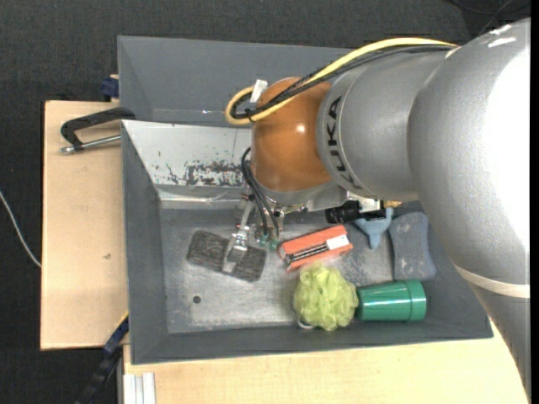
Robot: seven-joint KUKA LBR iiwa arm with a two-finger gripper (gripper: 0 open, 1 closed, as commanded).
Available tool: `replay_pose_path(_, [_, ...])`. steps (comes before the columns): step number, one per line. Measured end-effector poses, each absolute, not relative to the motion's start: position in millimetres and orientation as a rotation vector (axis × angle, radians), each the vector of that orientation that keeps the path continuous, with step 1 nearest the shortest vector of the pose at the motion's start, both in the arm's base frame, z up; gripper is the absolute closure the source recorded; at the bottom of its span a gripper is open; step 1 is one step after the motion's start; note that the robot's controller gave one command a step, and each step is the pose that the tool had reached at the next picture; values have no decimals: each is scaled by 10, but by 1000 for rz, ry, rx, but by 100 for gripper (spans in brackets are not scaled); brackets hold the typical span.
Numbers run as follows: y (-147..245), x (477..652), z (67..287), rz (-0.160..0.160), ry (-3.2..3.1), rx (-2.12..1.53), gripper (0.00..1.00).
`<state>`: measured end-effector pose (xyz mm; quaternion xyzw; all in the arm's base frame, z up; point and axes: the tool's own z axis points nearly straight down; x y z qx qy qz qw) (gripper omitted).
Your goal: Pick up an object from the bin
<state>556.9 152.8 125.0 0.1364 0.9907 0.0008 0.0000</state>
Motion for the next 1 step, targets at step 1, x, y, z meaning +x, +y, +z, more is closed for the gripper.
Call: replay_pose_path(1, [1487, 5528, 775, 2, 3138, 137, 0])
